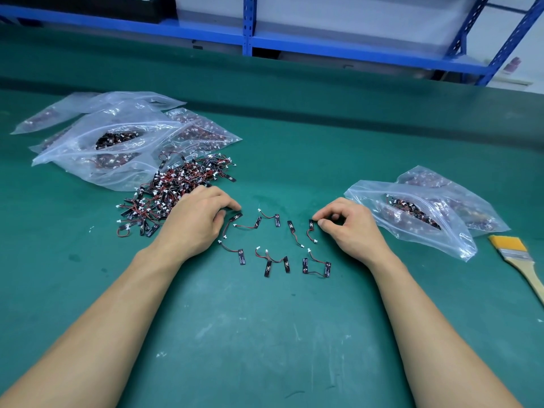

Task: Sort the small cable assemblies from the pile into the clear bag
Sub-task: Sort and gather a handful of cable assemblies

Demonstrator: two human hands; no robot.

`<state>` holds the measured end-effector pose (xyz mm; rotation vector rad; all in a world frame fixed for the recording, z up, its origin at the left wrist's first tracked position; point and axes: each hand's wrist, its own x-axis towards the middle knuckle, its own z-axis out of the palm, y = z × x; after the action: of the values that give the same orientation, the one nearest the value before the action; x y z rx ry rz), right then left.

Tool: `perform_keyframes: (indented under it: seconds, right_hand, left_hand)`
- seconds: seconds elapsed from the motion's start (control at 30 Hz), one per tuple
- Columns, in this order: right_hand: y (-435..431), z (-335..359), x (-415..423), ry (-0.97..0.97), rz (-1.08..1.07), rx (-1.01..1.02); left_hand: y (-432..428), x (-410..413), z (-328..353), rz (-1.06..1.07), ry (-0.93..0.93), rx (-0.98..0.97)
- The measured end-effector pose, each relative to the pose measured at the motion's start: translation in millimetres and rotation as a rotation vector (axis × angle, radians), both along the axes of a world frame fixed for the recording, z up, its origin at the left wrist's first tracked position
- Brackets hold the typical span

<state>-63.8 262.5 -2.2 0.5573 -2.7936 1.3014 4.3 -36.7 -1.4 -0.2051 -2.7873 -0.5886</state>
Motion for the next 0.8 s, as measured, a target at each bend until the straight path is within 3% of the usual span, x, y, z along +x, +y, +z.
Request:
perform_keyframes:
  seconds: [0.17, 0.3, 0.43, 0.8]
  right_hand:
    - [0.4, -0.3, -0.9, 0.013, 0.005, 0.008]
    - [0.3, -0.4, -0.9, 0.017, 0.007, 0.003]
    - [0.7, -0.2, -1.2, 0.012, 0.009, 0.002]
    - [0.0, 0.2, -1.3, 0.006, 0.003, -0.003]
  left_hand:
    - [2.6, 0.0, -3.0, 0.001, 0.011, 0.097]
    - [14.8, 6.2, -2.9, -0.062, -0.137, 0.213]
    - [24.4, 12.4, -2.2, -0.128, -0.256, 0.178]
    - [28.9, 15.0, 2.0, -0.149, -0.31, 0.199]
